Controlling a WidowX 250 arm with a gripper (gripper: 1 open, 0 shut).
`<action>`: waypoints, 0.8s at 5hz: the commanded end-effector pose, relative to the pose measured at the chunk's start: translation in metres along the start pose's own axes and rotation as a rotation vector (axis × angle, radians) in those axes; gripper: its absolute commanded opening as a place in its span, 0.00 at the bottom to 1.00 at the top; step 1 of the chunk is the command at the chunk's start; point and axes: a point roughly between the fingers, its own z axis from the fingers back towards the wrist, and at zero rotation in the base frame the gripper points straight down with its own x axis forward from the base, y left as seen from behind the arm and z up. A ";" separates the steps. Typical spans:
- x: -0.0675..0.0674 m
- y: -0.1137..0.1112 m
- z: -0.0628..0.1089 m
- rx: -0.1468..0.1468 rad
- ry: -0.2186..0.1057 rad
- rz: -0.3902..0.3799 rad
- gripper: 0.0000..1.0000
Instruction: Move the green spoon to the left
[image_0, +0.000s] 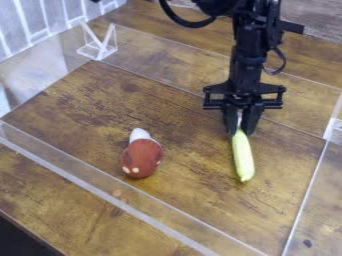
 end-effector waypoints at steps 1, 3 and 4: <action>-0.002 0.002 0.039 -0.082 -0.050 -0.045 0.00; -0.016 0.029 0.085 -0.171 -0.069 -0.103 0.00; -0.001 0.040 0.107 -0.206 -0.090 -0.130 0.00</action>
